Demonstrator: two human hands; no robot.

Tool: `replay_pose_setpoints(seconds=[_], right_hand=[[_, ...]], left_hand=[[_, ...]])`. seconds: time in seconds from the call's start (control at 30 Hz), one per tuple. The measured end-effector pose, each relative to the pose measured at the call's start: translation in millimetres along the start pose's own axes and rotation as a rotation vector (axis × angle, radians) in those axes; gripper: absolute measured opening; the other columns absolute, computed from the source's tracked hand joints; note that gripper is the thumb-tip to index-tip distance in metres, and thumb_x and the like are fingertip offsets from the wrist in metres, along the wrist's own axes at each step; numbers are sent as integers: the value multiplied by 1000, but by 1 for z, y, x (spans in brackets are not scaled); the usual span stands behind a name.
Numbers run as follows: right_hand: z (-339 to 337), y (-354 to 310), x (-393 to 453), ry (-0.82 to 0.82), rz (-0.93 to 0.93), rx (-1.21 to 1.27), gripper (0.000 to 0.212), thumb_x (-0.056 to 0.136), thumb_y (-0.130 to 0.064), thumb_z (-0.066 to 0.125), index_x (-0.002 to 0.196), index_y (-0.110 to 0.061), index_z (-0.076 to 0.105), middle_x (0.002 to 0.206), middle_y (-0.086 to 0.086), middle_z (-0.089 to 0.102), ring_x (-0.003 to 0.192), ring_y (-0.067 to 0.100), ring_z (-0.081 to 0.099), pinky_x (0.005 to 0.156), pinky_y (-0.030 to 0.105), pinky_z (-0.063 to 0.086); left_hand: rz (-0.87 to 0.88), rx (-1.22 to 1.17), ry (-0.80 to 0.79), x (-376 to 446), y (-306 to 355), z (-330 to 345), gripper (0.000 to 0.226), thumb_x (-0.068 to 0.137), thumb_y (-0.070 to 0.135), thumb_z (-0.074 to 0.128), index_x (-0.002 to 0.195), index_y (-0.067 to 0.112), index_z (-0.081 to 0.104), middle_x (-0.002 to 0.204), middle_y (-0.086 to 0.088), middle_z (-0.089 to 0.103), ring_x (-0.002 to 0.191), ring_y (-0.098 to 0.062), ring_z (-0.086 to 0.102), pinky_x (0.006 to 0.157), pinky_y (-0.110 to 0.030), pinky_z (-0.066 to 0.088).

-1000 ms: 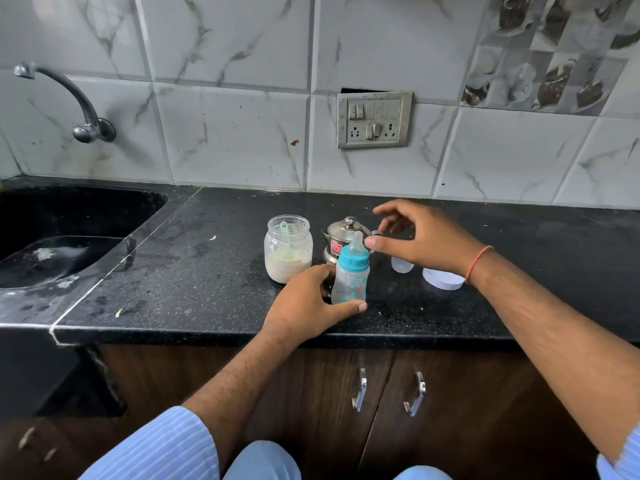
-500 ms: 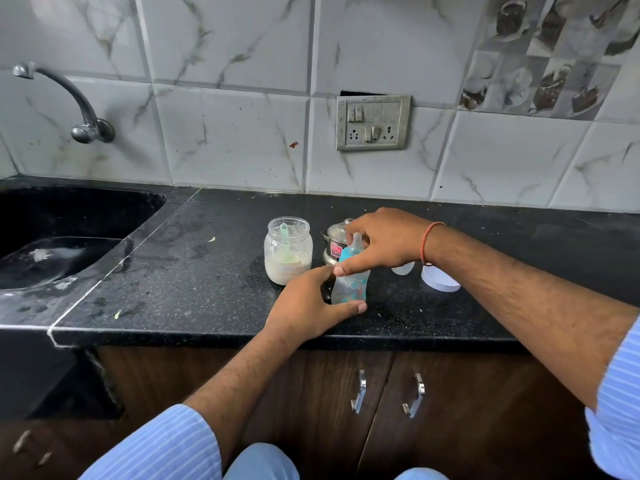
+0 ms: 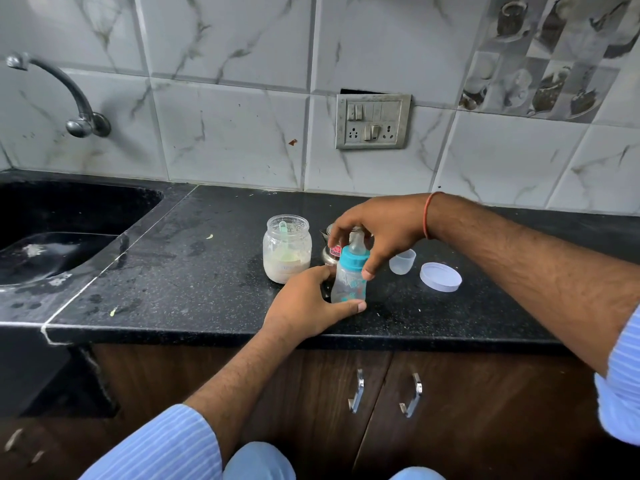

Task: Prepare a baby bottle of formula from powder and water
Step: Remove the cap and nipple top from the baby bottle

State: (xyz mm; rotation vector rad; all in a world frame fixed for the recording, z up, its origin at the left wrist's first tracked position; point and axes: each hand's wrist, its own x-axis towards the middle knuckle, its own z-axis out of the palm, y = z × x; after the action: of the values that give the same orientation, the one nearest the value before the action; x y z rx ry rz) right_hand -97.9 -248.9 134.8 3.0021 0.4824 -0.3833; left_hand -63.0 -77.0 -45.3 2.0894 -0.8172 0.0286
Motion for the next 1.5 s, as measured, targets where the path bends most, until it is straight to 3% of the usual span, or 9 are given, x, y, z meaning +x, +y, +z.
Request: replay_pose_setpoints(seconds=[0.17, 0.37, 0.57, 0.73, 0.9, 1.07, 1.27, 1.43, 1.5], right_hand=[[9, -5, 10, -32, 237, -262, 92, 57, -99, 53, 110, -26, 71, 84, -4, 77, 77, 22, 75, 78, 44, 65], [4, 2, 9, -53, 134, -106, 64, 69, -55, 91, 126, -49, 62, 108, -9, 70, 90, 24, 75, 81, 48, 65], [7, -5, 11, 19, 219, -203, 91, 57, -93, 61, 124, -32, 65, 94, -11, 68, 85, 21, 73, 80, 45, 64], [2, -9, 7, -13, 146, -131, 53, 80, -54, 85, 126, -36, 67, 101, -16, 59, 92, 15, 66, 82, 48, 64], [6, -11, 7, 30, 223, -212, 68, 75, -77, 72, 126, -33, 64, 97, -13, 63, 92, 20, 70, 80, 42, 61], [3, -12, 5, -10, 184, -116, 51, 80, -49, 86, 125, -38, 66, 105, -13, 61, 86, 16, 67, 75, 46, 66], [5, -16, 3, 28, 255, -144, 60, 85, -64, 75, 132, -30, 60, 96, -9, 60, 43, 10, 68, 62, 36, 66], [5, -14, 2, 5, 188, -54, 53, 83, -39, 87, 130, -33, 65, 113, -6, 59, 78, 20, 73, 52, 32, 63], [4, -15, 1, 18, 203, -69, 57, 81, -52, 85, 130, -33, 62, 106, -9, 58, 72, 20, 75, 54, 34, 64]], left_hand=[[-17, -12, 14, -2, -1, 1, 79, 68, 81, 85, 130, 34, 74, 116, 22, 77, 106, 3, 70, 97, -37, 63], [-10, 19, 40, 0, 0, 3, 75, 71, 75, 90, 131, 34, 72, 117, 19, 76, 106, 1, 69, 96, -37, 62], [-12, 6, 46, 0, -4, 4, 85, 61, 90, 79, 126, 35, 74, 111, 21, 77, 101, 1, 71, 92, -39, 64], [3, 4, 40, 2, -4, 5, 85, 62, 90, 79, 127, 34, 74, 112, 21, 77, 101, 2, 71, 92, -38, 64], [-6, 4, 40, 2, -6, 6, 86, 60, 92, 78, 124, 35, 74, 110, 20, 77, 99, 0, 72, 89, -39, 65], [-1, 6, 47, 1, -5, 5, 81, 62, 89, 80, 122, 35, 75, 106, 21, 77, 96, 1, 71, 88, -38, 64], [-3, 8, 48, 1, -5, 5, 81, 62, 89, 80, 121, 34, 74, 107, 20, 76, 97, 1, 70, 88, -38, 64], [-1, 20, 47, 2, -4, 5, 79, 64, 86, 82, 122, 34, 74, 106, 20, 76, 96, 2, 69, 88, -37, 64], [-1, 26, 48, 2, -5, 5, 80, 64, 87, 82, 122, 34, 74, 107, 20, 76, 96, 1, 70, 87, -37, 64]])
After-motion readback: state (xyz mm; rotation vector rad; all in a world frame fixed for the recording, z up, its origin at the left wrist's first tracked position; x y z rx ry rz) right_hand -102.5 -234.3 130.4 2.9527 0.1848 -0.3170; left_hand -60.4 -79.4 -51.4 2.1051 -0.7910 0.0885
